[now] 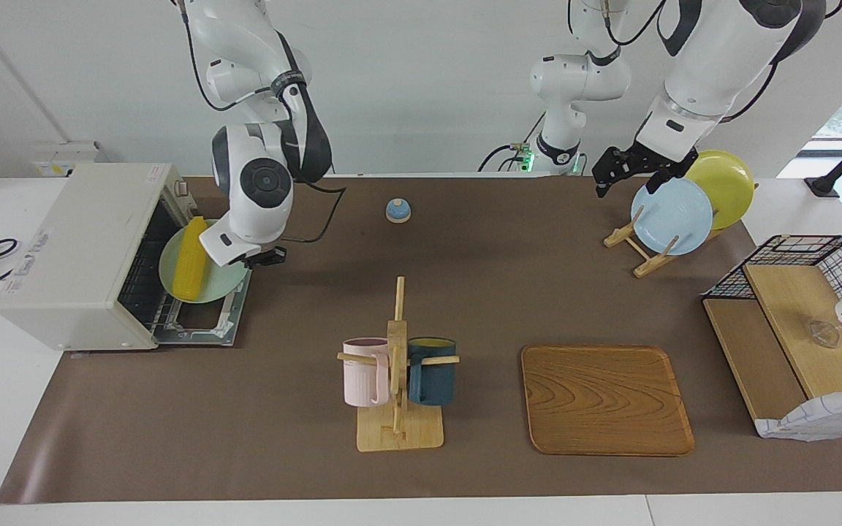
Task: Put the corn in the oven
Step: 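Carry the corn with the right gripper toward the open oven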
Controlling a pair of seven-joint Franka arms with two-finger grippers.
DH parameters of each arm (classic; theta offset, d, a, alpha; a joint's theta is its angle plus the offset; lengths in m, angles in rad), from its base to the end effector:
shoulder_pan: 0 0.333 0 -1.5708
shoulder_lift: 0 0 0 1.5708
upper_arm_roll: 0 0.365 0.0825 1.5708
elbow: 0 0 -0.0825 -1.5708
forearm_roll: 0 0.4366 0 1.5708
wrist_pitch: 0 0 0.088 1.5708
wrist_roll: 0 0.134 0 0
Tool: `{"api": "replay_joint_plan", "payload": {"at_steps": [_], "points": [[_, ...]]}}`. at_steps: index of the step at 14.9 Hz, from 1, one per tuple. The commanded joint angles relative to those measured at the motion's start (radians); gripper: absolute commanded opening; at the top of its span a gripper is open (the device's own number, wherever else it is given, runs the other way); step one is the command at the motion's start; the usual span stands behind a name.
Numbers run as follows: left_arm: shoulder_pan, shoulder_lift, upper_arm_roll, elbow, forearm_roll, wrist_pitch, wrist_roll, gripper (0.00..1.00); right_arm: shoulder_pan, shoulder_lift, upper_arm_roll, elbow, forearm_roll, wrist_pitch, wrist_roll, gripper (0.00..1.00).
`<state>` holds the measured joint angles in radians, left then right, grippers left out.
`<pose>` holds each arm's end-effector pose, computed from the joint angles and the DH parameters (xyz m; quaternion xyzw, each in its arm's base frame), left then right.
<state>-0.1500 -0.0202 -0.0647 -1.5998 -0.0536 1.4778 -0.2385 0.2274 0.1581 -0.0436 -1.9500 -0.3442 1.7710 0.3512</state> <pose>0.5712 -0.1327 0.6362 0.9983 0.0108 -0.0554 0.0140 0.5952 0.0722 0.3784 0.9724 -0.0200 -0.1164 0.2010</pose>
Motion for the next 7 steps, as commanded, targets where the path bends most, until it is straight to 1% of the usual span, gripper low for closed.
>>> {"api": "replay_joint_plan", "payload": {"at_steps": [1, 3, 4, 7], "points": [[0.014, 0.013, -0.017, 0.027, 0.018, -0.007, -0.001, 1.00, -0.118, -0.041, 0.018, -0.072, -0.032, 0.094, -0.092, 0.00], [0.015, 0.005, -0.018, 0.023, 0.018, -0.007, -0.001, 1.00, -0.183, -0.049, 0.018, -0.133, -0.032, 0.187, -0.159, 0.00], [0.015, 0.005, -0.017, 0.023, 0.018, -0.007, 0.001, 1.00, -0.197, -0.057, 0.018, -0.160, -0.033, 0.220, -0.167, 0.00], [0.012, 0.000, -0.015, 0.020, 0.018, -0.005, 0.002, 1.00, -0.214, -0.058, 0.018, -0.168, -0.036, 0.235, -0.202, 0.00]]}}
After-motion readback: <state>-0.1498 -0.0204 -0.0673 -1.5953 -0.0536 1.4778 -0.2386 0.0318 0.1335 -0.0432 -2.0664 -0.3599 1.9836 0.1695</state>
